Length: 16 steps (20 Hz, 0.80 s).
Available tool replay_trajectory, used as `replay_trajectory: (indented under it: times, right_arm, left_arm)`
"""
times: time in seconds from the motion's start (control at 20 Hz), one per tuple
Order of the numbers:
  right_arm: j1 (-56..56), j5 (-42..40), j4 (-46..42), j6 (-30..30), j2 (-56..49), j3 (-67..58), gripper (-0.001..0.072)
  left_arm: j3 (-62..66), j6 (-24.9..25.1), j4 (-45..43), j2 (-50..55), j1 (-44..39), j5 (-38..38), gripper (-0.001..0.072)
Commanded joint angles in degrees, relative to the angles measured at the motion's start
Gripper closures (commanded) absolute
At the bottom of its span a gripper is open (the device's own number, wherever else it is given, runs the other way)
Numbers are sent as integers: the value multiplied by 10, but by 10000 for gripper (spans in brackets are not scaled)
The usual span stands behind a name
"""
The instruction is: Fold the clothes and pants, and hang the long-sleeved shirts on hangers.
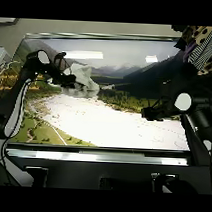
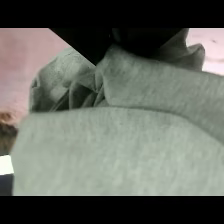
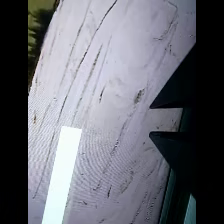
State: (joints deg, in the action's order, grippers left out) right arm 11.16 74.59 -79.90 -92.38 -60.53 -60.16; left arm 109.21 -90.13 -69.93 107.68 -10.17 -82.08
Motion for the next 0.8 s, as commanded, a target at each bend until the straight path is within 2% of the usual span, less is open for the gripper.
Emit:
replay_trajectory:
  times: [0.0, 0.1, 0.25, 0.35, 0.4, 0.5, 0.6, 0.7, 0.75]
  right_arm:
    - [0, 60, -21, 13, 49, 0, 501]
    - [0, 84, -45, 13, 90, 0, 501]
    - [0, 107, -63, 11, 146, 0, 501]
    - [0, 110, -63, 11, 174, 0, 502]
    - [0, 107, -63, 12, 183, 0, 502]
    - [0, 107, -63, 11, 185, 0, 503]
    - [1, 103, -35, -10, 184, 0, 537]
    - [0, 56, 15, -129, 183, -1, 539]
    - [0, 28, 61, -148, 175, -3, 505]
  left_arm:
    - [-74, -47, 27, -81, -91, -36, 695]
    - [-126, -95, 31, -99, -166, 11, 695]
    - [-173, -142, 40, -81, -272, 110, 695]
    - [-179, -165, 40, -54, -314, 139, 690]
    - [-179, -168, 40, -46, -323, 142, 628]
    - [-179, -169, 40, -53, -322, 140, 247]
    - [-179, -141, 38, -83, -299, 117, 174]
    - [-179, -111, 6, -127, -262, 87, 173]
    - [-179, -103, -19, -152, -239, 72, 173]
